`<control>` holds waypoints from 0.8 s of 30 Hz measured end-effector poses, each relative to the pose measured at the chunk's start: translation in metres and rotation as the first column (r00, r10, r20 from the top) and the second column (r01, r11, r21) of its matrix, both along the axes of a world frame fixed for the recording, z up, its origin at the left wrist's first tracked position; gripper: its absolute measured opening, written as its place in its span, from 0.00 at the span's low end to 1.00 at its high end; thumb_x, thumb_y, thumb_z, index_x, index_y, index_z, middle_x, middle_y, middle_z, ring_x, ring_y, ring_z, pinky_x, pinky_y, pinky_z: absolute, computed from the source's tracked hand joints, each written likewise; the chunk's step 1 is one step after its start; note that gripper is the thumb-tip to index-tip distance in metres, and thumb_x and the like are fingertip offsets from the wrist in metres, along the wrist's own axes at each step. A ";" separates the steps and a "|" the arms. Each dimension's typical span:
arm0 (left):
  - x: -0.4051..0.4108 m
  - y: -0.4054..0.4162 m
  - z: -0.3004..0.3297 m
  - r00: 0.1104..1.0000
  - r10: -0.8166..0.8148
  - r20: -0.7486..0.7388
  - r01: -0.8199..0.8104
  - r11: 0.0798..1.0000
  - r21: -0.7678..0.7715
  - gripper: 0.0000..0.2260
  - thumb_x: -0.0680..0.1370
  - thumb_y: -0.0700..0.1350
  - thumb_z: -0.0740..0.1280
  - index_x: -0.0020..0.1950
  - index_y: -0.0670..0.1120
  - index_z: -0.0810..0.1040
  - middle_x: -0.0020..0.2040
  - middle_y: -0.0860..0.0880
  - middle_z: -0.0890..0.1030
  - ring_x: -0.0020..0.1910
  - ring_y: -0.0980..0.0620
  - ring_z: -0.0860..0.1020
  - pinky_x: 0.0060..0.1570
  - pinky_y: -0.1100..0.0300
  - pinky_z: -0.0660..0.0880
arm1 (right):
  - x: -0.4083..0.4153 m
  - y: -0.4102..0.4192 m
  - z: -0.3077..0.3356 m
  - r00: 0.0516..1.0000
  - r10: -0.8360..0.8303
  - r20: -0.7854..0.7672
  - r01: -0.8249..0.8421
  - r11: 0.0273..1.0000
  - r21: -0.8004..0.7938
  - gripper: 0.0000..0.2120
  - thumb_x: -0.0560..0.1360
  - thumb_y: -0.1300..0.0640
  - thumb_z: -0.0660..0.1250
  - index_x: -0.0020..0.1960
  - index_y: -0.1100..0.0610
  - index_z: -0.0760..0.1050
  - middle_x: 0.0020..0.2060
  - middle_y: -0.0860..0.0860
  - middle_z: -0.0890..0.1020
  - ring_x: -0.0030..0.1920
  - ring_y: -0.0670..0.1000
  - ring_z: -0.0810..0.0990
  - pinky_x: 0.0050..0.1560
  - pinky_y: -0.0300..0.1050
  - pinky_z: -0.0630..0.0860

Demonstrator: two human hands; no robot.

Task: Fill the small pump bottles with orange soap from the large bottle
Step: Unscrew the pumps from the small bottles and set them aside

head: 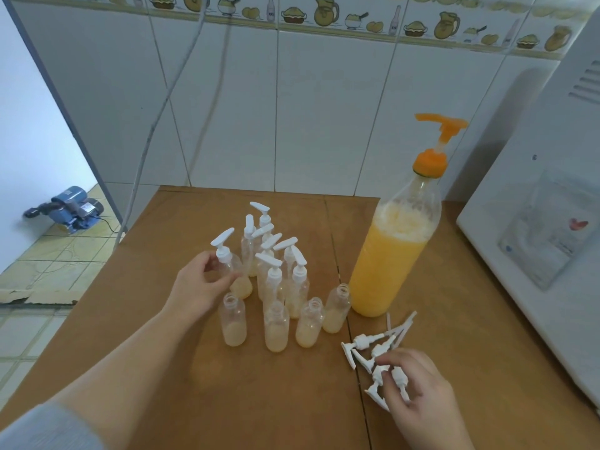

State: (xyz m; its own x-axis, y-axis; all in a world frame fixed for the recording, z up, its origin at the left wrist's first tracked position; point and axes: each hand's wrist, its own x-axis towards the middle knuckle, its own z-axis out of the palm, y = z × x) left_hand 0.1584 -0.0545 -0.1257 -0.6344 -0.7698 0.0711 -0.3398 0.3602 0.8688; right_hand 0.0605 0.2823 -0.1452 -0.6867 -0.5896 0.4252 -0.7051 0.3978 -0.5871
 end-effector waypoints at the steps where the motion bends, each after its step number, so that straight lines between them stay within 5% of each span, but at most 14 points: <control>1: 0.004 0.000 -0.001 0.999 0.026 -0.034 -0.026 1.000 0.008 0.12 0.73 0.46 0.73 0.54 0.48 0.76 0.48 0.54 0.79 0.50 0.56 0.77 0.42 0.69 0.69 | 0.001 -0.002 0.002 1.000 0.003 0.000 -0.003 1.000 -0.012 0.16 0.69 0.61 0.65 0.48 0.39 0.73 0.46 0.35 0.76 0.49 0.37 0.75 0.45 0.25 0.68; 5: 0.022 -0.005 0.007 0.957 0.231 -0.174 -0.218 0.972 0.088 0.17 0.73 0.50 0.72 0.59 0.47 0.74 0.51 0.48 0.80 0.45 0.50 0.77 0.44 0.59 0.73 | 0.006 -0.014 0.025 1.000 -0.005 0.007 0.006 0.990 -0.142 0.14 0.70 0.58 0.65 0.50 0.40 0.74 0.46 0.36 0.77 0.49 0.39 0.76 0.47 0.27 0.70; 8: 0.030 0.001 0.040 0.873 0.314 -0.373 -0.285 0.949 0.132 0.19 0.75 0.54 0.70 0.61 0.47 0.72 0.52 0.52 0.78 0.46 0.58 0.76 0.45 0.65 0.74 | 0.015 -0.032 0.058 1.000 0.003 0.004 -0.002 0.958 -0.286 0.09 0.71 0.54 0.63 0.50 0.45 0.76 0.44 0.38 0.78 0.46 0.40 0.77 0.43 0.30 0.73; 11: 0.027 0.024 0.076 0.836 0.228 -0.499 -0.234 0.971 0.052 0.16 0.76 0.56 0.66 0.60 0.52 0.70 0.49 0.58 0.76 0.46 0.66 0.76 0.46 0.68 0.73 | 0.026 -0.055 0.100 0.992 0.057 0.115 -0.008 0.923 -0.386 0.08 0.72 0.50 0.64 0.50 0.46 0.78 0.44 0.40 0.81 0.44 0.44 0.78 0.42 0.31 0.73; 14: 0.024 0.051 0.095 0.918 -0.003 -0.396 -0.058 0.988 -0.142 0.20 0.73 0.61 0.65 0.61 0.54 0.68 0.49 0.60 0.77 0.44 0.70 0.76 0.41 0.76 0.70 | 0.030 -0.078 0.142 0.890 0.177 0.419 0.010 0.913 -0.408 0.09 0.72 0.46 0.68 0.52 0.45 0.80 0.45 0.41 0.83 0.46 0.42 0.80 0.46 0.31 0.75; 17: 0.019 0.074 0.100 0.931 -0.239 -0.277 0.154 0.943 -0.297 0.24 0.71 0.62 0.66 0.63 0.55 0.70 0.52 0.61 0.78 0.51 0.66 0.77 0.47 0.75 0.70 | 0.025 -0.098 0.166 0.712 0.270 0.648 0.033 0.909 -0.415 0.14 0.69 0.46 0.68 0.53 0.48 0.80 0.43 0.41 0.84 0.42 0.35 0.80 0.41 0.27 0.73; 21: 0.014 0.090 0.101 0.911 -0.354 -0.212 0.243 0.876 -0.417 0.21 0.71 0.59 0.67 0.63 0.60 0.73 0.54 0.65 0.77 0.54 0.64 0.75 0.53 0.74 0.68 | 0.025 -0.115 0.171 0.692 0.244 0.679 0.112 0.893 -0.436 0.12 0.66 0.48 0.74 0.46 0.53 0.82 0.36 0.46 0.82 0.34 0.40 0.77 0.34 0.29 0.73; 24: 0.016 0.094 0.101 0.895 -0.395 -0.208 0.334 0.901 -0.275 0.19 0.69 0.60 0.68 0.60 0.64 0.75 0.54 0.61 0.80 0.55 0.60 0.77 0.54 0.70 0.72 | 0.024 -0.116 0.165 0.718 0.238 0.655 0.106 0.891 -0.441 0.05 0.69 0.55 0.74 0.42 0.55 0.82 0.33 0.47 0.82 0.35 0.42 0.78 0.35 0.31 0.74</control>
State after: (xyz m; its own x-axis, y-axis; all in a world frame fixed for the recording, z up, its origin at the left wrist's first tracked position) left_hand 0.1747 0.0395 -0.0251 -0.8038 -0.4306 0.4104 0.0735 0.6127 0.7869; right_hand 0.0850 0.1662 0.0198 -0.8482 -0.5248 0.0715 -0.0596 -0.0396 -0.9974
